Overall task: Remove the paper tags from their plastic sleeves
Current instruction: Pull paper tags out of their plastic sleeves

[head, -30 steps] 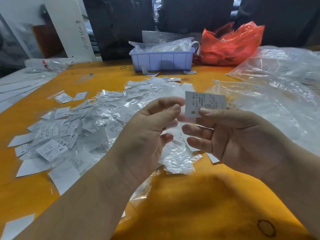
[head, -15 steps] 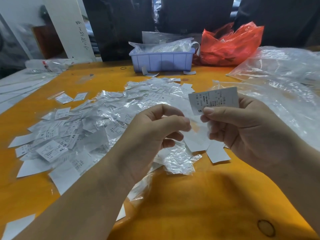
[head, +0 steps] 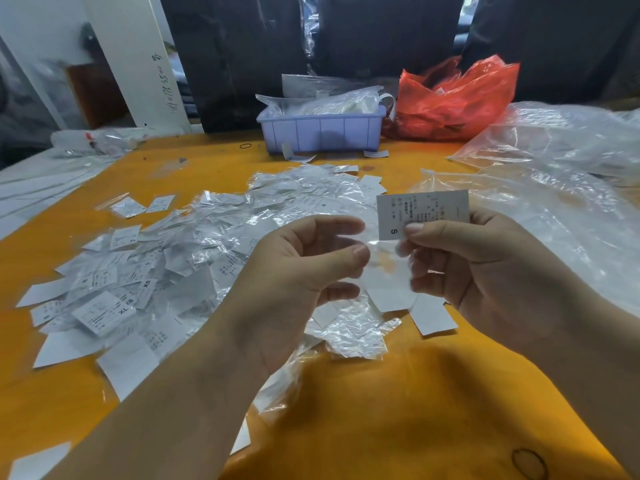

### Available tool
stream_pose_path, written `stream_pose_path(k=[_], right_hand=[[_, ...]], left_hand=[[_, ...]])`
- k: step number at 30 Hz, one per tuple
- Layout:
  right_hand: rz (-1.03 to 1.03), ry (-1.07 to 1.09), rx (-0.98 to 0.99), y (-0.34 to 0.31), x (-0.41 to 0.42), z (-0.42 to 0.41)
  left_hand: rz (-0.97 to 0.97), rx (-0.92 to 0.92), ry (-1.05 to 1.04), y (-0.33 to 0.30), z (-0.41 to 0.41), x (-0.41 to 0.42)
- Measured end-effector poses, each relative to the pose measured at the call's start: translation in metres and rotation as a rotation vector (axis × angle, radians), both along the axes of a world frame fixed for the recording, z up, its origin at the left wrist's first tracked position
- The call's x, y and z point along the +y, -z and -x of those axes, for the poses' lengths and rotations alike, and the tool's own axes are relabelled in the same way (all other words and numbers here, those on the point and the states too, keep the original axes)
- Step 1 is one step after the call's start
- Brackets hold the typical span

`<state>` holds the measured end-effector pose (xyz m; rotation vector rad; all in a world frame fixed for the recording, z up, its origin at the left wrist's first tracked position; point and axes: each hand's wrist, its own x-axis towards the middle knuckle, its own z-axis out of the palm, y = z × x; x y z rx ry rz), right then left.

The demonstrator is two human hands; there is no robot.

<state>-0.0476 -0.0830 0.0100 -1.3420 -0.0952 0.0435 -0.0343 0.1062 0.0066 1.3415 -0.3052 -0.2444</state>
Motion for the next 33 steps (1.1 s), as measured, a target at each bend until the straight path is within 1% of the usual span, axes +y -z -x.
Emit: stream_pose_path(k=[3, 6, 15, 19, 27, 33], right_hand=[[-0.037, -0.084, 0.041, 0.0, 0.002, 0.002], [-0.037, -0.094, 0.046, 0.001, 0.005, 0.002], [0.091, -0.006, -0.071, 0.004, 0.007, 0.004], [0.072, 0.005, -0.113, 0.004, 0.008, 0.005], [-0.004, 0.21, -0.13, -0.001, -0.002, 0.0], [0.019, 0.139, -0.118, 0.001, 0.003, 0.002]], left_hand=[[0.06, 0.057, -0.052, 0.0, -0.001, -0.001], [0.098, 0.084, -0.087, 0.001, -0.001, -0.003], [-0.032, 0.032, -0.061, 0.004, 0.001, -0.004], [-0.044, 0.023, -0.073, 0.003, 0.002, -0.006], [-0.054, 0.013, -0.076, 0.001, -0.001, -0.002], [-0.07, -0.003, -0.06, 0.003, 0.001, -0.003]])
